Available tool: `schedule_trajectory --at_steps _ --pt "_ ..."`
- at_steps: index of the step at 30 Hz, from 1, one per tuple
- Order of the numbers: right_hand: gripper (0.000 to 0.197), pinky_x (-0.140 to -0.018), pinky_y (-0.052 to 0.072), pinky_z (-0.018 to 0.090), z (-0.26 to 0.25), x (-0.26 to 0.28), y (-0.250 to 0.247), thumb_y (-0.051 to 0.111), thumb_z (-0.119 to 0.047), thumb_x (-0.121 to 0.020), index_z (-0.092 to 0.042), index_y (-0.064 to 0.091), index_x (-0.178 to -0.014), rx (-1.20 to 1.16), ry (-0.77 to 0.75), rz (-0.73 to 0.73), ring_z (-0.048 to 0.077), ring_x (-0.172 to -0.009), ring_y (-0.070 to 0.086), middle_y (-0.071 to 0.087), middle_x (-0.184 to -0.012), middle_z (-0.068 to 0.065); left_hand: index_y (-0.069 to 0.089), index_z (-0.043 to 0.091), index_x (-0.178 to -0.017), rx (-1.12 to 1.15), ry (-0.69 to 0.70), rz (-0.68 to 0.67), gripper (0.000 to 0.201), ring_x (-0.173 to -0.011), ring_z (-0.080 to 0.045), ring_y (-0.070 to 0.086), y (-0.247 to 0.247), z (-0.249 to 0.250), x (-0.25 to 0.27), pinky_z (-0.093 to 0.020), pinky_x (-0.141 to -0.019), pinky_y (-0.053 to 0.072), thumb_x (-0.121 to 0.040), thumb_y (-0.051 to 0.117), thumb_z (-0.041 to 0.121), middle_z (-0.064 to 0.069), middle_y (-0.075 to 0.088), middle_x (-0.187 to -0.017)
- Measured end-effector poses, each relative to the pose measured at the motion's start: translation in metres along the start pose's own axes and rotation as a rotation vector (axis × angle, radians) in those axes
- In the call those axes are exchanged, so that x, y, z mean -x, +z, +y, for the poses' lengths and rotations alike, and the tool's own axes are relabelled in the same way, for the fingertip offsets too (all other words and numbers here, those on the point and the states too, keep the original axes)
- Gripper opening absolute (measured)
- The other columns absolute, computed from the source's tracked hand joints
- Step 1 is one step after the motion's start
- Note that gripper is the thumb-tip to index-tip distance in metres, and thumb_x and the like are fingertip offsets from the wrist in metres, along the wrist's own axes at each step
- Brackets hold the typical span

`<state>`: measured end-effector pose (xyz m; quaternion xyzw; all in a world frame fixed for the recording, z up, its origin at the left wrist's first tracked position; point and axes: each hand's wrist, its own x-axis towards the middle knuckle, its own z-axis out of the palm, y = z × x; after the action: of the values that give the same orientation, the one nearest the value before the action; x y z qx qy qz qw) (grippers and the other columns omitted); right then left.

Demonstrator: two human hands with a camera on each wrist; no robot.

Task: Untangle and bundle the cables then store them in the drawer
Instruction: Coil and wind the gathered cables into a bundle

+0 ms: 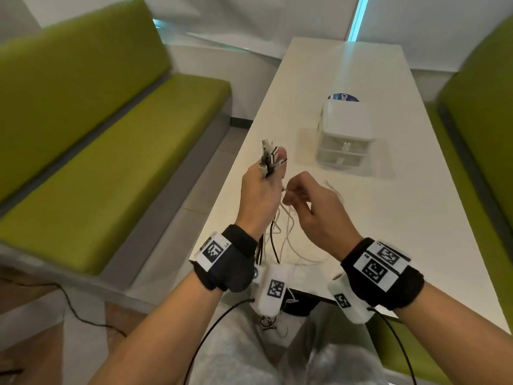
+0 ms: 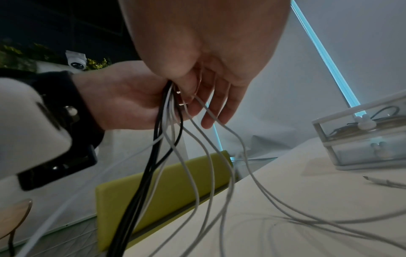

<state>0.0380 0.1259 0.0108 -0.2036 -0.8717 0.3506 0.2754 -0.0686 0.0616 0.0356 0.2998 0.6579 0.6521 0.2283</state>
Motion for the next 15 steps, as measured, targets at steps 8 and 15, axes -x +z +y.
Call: schedule_trajectory --at_steps 8,15 --pt "0.035 -0.064 0.051 0.045 0.002 -0.014 0.006 0.047 -0.044 -0.092 -0.020 0.052 -0.116 -0.092 -0.016 -0.085 0.017 -0.064 0.062 0.063 -0.091 -0.011 0.057 0.006 -0.065 0.282 -0.058 0.013 0.044 -0.076 -0.021 0.067 0.007 0.000 -0.005 -0.035 -0.071 0.059 -0.099 0.048 0.032 -0.018 0.066 -0.076" --pt "0.028 -0.056 0.039 0.021 0.013 -0.012 0.013 0.062 -0.022 -0.074 -0.034 0.051 -0.097 -0.313 0.044 -0.393 0.005 -0.057 0.050 0.057 -0.075 -0.014 0.043 0.017 -0.056 0.236 0.057 -0.090 0.042 -0.040 -0.005 0.043 0.009 0.006 -0.009 -0.056 -0.079 0.055 -0.084 0.046 0.048 0.004 0.032 -0.044"
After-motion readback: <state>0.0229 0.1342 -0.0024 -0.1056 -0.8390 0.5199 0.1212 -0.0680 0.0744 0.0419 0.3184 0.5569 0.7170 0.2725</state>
